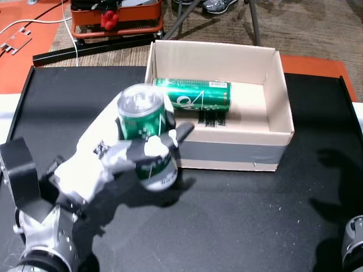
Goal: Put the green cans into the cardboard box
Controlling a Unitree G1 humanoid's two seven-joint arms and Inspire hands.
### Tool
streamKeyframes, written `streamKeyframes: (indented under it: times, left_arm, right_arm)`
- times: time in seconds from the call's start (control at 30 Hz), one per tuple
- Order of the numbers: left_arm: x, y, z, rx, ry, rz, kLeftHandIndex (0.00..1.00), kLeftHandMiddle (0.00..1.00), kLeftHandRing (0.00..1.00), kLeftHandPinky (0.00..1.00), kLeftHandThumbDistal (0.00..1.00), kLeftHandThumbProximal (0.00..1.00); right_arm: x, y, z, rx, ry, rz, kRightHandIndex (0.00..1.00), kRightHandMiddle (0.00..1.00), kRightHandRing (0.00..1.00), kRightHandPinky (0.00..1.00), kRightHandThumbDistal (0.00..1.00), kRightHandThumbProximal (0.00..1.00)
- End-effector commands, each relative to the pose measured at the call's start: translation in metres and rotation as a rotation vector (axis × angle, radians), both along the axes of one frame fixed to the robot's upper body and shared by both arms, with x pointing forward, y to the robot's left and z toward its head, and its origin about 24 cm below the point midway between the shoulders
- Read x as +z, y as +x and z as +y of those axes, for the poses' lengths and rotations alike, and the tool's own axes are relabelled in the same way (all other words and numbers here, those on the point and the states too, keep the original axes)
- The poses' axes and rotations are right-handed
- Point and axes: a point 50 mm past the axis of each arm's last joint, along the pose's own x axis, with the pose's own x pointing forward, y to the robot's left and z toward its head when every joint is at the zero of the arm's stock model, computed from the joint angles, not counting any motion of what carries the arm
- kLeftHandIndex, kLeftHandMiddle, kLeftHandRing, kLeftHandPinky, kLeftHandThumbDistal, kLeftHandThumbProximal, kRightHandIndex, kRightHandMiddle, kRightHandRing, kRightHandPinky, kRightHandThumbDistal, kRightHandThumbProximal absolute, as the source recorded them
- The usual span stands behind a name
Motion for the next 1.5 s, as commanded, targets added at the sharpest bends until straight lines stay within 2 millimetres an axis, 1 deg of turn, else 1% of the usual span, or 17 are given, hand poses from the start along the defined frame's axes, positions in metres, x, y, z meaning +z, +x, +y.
streamKeyframes:
  times: [0.0,0.13,0.23,0.33,0.47,0.5,0.57,0.73,0.87,1.0,1.13,1.17,1.27,1.3,1.37,1.4,1.47]
  left_arm:
    - [0.007,0.003,0.004,0.007,-0.016,-0.025,0.11,0.12,0.14,0.19,0.49,0.0]
    - [0.034,0.012,0.004,-0.023,-0.019,-0.17,0.1,0.12,0.15,0.21,0.45,0.0]
    - [0.082,0.024,0.006,-0.034,-0.012,-0.378,0.08,0.1,0.14,0.23,0.42,0.0]
    - [0.133,0.035,0.007,-0.048,-0.022,-0.552,0.08,0.1,0.16,0.25,0.4,0.0]
    - [0.188,0.039,0.002,-0.006,-0.008,-0.748,0.18,0.17,0.22,0.29,0.38,0.0]
    - [0.197,0.038,0.0,0.001,-0.007,-0.78,0.21,0.17,0.21,0.28,0.37,0.0]
    - [0.215,0.037,-0.007,0.007,0.008,-0.849,0.09,0.12,0.19,0.26,0.33,0.0]
    - [0.251,0.034,-0.026,0.052,0.098,-0.963,0.07,0.09,0.16,0.21,0.41,0.0]
    - [0.256,0.044,-0.043,0.139,0.266,-0.898,0.05,0.08,0.14,0.21,0.38,0.0]
    - [0.244,0.055,-0.063,0.198,0.432,-0.813,0.03,0.05,0.13,0.2,0.41,0.0]
    - [0.221,0.065,-0.086,0.26,0.722,-0.78,0.07,0.1,0.17,0.23,0.4,0.0]
    - [0.214,0.068,-0.091,0.261,0.803,-0.761,0.12,0.12,0.18,0.24,0.34,0.0]
    - [0.188,0.072,-0.104,0.22,0.998,-0.701,0.06,0.08,0.14,0.19,0.31,0.0]
    - [0.181,0.072,-0.106,0.205,1.039,-0.691,0.05,0.08,0.14,0.18,0.36,0.0]
    - [0.166,0.072,-0.112,0.178,1.15,-0.687,0.04,0.07,0.14,0.17,0.37,0.0]
    - [0.16,0.071,-0.114,0.167,1.194,-0.695,0.04,0.07,0.14,0.17,0.34,0.0]
    - [0.148,0.069,-0.116,0.128,1.277,-0.714,0.04,0.07,0.14,0.19,0.28,0.0]
  right_arm:
    - [0.001,0.0,-0.002,-0.008,0.001,-0.006,0.58,0.56,0.63,0.87,1.0,0.65]
    - [0.0,0.002,-0.001,0.018,-0.002,-0.004,0.64,0.59,0.64,0.88,1.0,0.66]
    - [0.0,0.004,0.001,0.04,0.003,-0.003,0.63,0.6,0.65,0.88,1.0,0.65]
    - [0.0,0.007,0.004,0.091,0.01,-0.016,0.65,0.61,0.67,0.89,1.0,0.59]
    - [0.001,0.009,0.007,0.108,0.006,-0.029,0.65,0.61,0.67,0.89,1.0,0.6]
    - [0.001,0.009,0.008,0.109,0.008,-0.028,0.65,0.61,0.67,0.89,1.0,0.59]
    - [0.002,0.01,0.009,0.11,0.015,-0.03,0.65,0.61,0.67,0.89,1.0,0.59]
    - [0.002,0.013,0.013,0.114,0.034,-0.026,0.64,0.6,0.65,0.87,1.0,0.58]
    - [0.004,0.013,0.018,0.102,0.025,-0.035,0.64,0.6,0.65,0.87,1.0,0.62]
    - [0.005,0.013,0.021,0.098,0.029,-0.055,0.65,0.6,0.64,0.87,1.0,0.6]
    - [0.004,0.014,0.023,0.123,0.022,-0.061,0.63,0.6,0.64,0.86,1.0,0.57]
    - [0.004,0.014,0.024,0.132,0.023,-0.06,0.63,0.6,0.64,0.86,0.98,0.55]
    - [0.004,0.015,0.027,0.156,0.02,-0.066,0.64,0.6,0.65,0.86,0.96,0.53]
    - [0.004,0.015,0.027,0.162,0.021,-0.067,0.64,0.6,0.65,0.86,0.95,0.53]
    - [0.004,0.015,0.027,0.164,0.025,-0.066,0.62,0.6,0.66,0.86,0.96,0.54]
    - [0.003,0.014,0.027,0.161,0.026,-0.064,0.62,0.59,0.65,0.86,0.98,0.54]
    - [0.003,0.014,0.028,0.164,0.026,-0.064,0.63,0.6,0.66,0.86,0.93,0.53]
